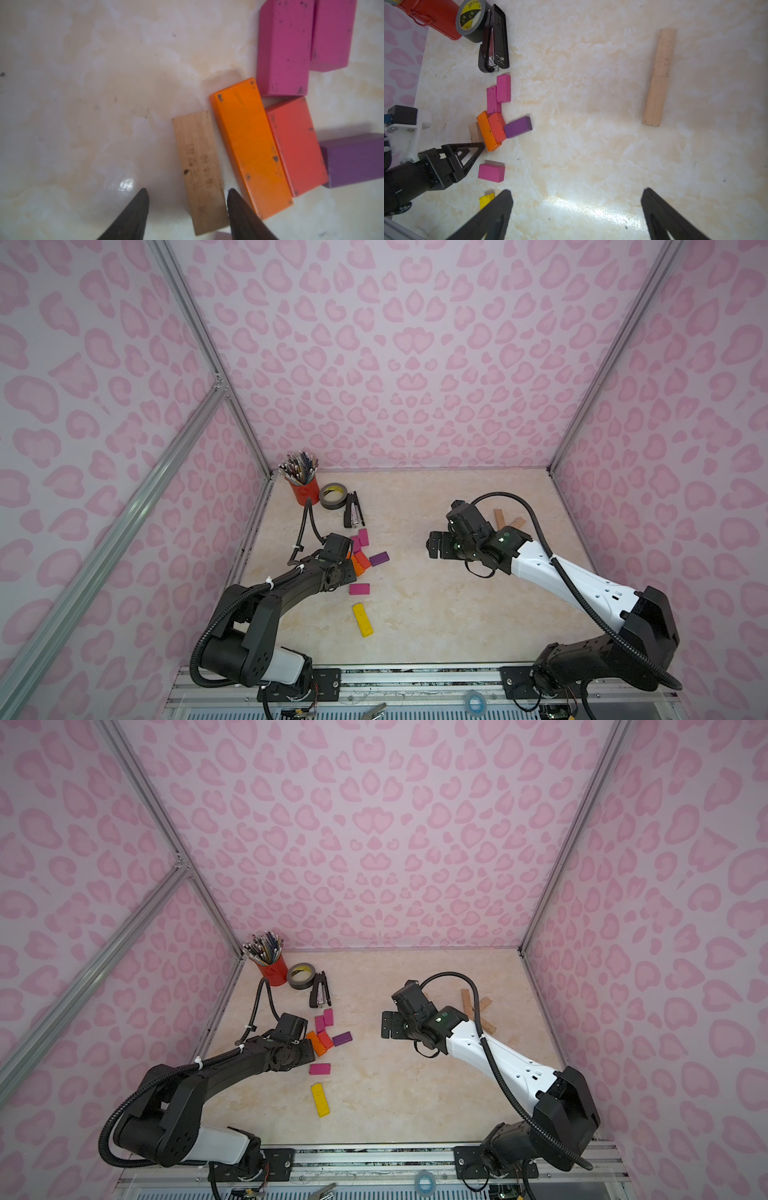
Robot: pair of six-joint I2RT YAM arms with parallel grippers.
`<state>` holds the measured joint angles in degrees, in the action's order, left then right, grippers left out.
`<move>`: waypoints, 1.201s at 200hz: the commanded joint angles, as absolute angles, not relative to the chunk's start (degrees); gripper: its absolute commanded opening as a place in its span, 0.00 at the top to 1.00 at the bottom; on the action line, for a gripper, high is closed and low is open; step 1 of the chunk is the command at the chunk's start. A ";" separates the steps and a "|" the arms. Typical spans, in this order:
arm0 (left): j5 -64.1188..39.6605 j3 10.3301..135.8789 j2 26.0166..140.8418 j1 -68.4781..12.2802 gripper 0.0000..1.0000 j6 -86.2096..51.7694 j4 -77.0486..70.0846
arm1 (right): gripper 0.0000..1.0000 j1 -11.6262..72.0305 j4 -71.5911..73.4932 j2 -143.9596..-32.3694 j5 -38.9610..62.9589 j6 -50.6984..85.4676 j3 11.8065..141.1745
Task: Assemble the letter k with building blocks
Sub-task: Pick up the building block from the center of the board.
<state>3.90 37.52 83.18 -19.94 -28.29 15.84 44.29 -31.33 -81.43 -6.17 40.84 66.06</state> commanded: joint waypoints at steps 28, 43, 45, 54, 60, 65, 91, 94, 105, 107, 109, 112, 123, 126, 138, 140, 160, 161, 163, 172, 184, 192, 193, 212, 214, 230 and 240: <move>2.91 38.50 84.06 -18.24 0.59 -26.27 14.92 | 0.02 44.30 -32.13 -81.75 -6.77 40.47 66.40; 2.65 38.42 84.20 -18.04 0.67 -25.80 14.83 | 0.03 44.30 -32.14 -81.66 -6.77 40.65 66.45; 2.57 38.48 84.24 -18.02 0.69 -25.76 14.91 | 0.03 44.34 -32.16 -81.65 -6.77 40.68 66.45; 2.40 38.58 84.49 -17.95 0.74 -25.62 15.07 | 0.03 44.30 -32.17 -81.64 -6.83 40.78 66.49; 2.25 38.65 84.58 -17.93 0.77 -25.53 15.19 | 0.02 44.30 -32.24 -81.58 -6.77 40.87 66.60; 2.11 38.64 84.57 -17.89 0.79 -25.57 15.23 | 0.02 44.30 -32.25 -81.56 -6.77 40.87 66.66; 1.96 39.11 82.55 -17.92 0.88 -25.96 16.27 | 0.03 44.23 -32.12 -81.35 -6.59 41.23 66.97; 1.93 39.23 82.09 -17.93 0.88 -26.01 16.48 | 0.03 44.25 -32.24 -81.32 -6.64 41.16 67.02; 1.95 39.74 79.96 -18.29 0.88 -26.38 17.37 | 0.03 44.14 -32.45 -81.00 -7.41 41.01 67.14; 2.00 39.91 79.47 -18.46 0.88 -26.44 17.59 | 0.03 44.13 -32.50 -80.98 -7.59 40.90 67.15; 2.06 40.01 79.04 -18.68 0.88 -26.52 17.80 | 0.03 44.12 -32.67 -80.91 -7.92 40.88 67.15; 2.10 40.26 78.35 -18.95 0.88 -26.75 18.07 | 0.03 44.04 -32.86 -80.82 -8.37 40.89 67.15; 2.44 41.14 75.99 -20.85 0.88 -27.78 19.16 | 0.03 43.45 -33.36 -80.16 -9.50 40.94 66.85; 2.50 41.53 75.47 -21.50 0.88 -28.13 19.53 | 0.03 43.09 -33.49 -79.99 -9.64 41.08 66.74; 3.23 43.09 74.07 -25.05 0.88 -29.80 20.63 | 0.03 41.62 -34.12 -78.96 -10.14 41.63 66.01; 3.42 43.38 73.89 -25.82 0.88 -30.13 20.76 | 0.03 41.30 -34.11 -78.76 -10.23 41.65 65.83; 5.36 46.58 74.59 -34.30 0.88 -33.18 21.59 | 0.03 37.92 -34.77 -76.37 -11.02 41.75 63.47; 5.41 46.76 74.74 -34.68 0.88 -33.34 21.61 | 0.03 37.72 -34.79 -76.15 -11.05 41.75 63.33; 5.55 47.18 75.02 -35.54 0.88 -33.62 21.68 | 0.03 37.23 -34.87 -75.82 -11.11 41.75 63.07; 6.14 48.86 76.52 -39.46 0.88 -34.71 21.56 | 0.03 35.26 -35.28 -74.35 -11.19 41.75 61.72; 7.26 51.50 79.49 -44.40 0.88 -35.62 21.19 | 0.03 32.45 -35.88 -71.78 -11.16 41.36 59.77; 8.00 53.46 81.93 -47.36 0.88 -35.88 20.88 | 0.03 30.58 -36.50 -70.03 -11.16 41.16 58.45; 8.04 53.67 82.23 -47.72 0.88 -35.91 20.85 | 0.03 30.32 -36.62 -69.86 -11.16 41.15 58.32; 9.02 58.46 88.94 -53.22 0.88 -35.33 20.23 | 0.03 26.70 -37.87 -66.45 -11.76 40.46 55.32; 9.04 59.02 89.67 -53.58 0.88 -35.22 20.09 | 0.03 26.41 -37.92 -66.09 -11.88 40.33 55.01; 9.74 63.41 95.49 -56.70 0.87 -34.09 19.68 | 0.03 24.25 -39.09 -63.45 -12.55 39.79 52.94; 9.97 66.12 99.21 -57.98 0.87 -33.31 19.75 | 0.03 23.08 -39.67 -61.74 -12.74 39.68 51.78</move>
<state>7.51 61.32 93.30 -55.42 -34.41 20.47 25.15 -36.97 -64.51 -11.42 40.69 53.95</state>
